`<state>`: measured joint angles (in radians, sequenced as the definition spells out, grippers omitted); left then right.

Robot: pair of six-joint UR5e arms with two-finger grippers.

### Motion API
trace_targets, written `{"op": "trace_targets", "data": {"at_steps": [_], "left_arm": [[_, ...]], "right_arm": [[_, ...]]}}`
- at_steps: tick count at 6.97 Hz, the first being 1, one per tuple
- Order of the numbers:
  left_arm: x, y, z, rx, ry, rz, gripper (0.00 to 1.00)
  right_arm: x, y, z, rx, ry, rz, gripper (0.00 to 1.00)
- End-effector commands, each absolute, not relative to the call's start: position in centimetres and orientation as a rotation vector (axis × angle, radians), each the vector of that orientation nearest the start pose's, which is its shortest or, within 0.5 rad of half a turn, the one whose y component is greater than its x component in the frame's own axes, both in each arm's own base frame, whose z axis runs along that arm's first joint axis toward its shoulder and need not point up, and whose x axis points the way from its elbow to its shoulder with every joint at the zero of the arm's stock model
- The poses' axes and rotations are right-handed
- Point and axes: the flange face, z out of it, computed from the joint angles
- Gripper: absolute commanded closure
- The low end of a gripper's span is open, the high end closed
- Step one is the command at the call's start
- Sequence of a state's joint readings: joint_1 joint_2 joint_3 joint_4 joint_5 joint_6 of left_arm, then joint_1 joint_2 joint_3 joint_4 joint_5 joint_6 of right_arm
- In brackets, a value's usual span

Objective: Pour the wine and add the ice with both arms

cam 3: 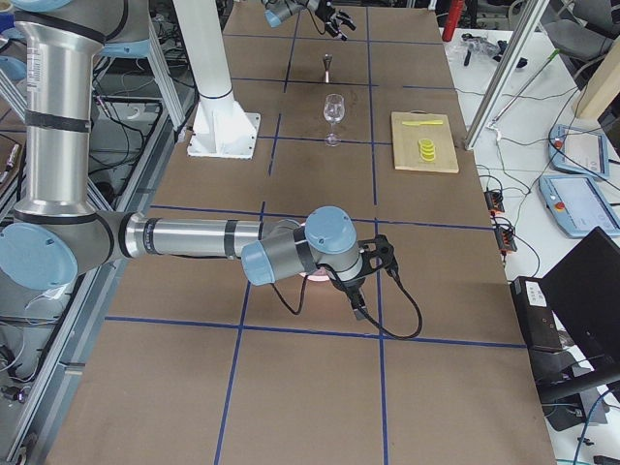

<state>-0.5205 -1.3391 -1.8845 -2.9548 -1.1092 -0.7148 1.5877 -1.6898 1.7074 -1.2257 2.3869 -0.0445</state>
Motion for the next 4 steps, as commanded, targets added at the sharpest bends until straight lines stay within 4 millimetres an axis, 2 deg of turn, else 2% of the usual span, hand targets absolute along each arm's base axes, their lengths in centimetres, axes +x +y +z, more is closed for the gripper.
{"op": "trace_targets", "data": {"at_steps": [1,2,4], "left_arm": [[29.1,-30.7,46.1,1.199,0.875,-0.149,0.0],[30.8,-29.0,47.4,1.196,0.859,-0.182,0.0],[32.4,-27.4,50.1,1.21,0.797,-0.197,0.0]], "right_arm": [[6.8,-45.8,60.6,0.368,-0.796,-0.174,0.0],[6.8,-45.8,60.6,0.368,-0.796,-0.174,0.0],[6.8,-45.7,60.5,0.364,-0.798,-0.163,0.0]]}}
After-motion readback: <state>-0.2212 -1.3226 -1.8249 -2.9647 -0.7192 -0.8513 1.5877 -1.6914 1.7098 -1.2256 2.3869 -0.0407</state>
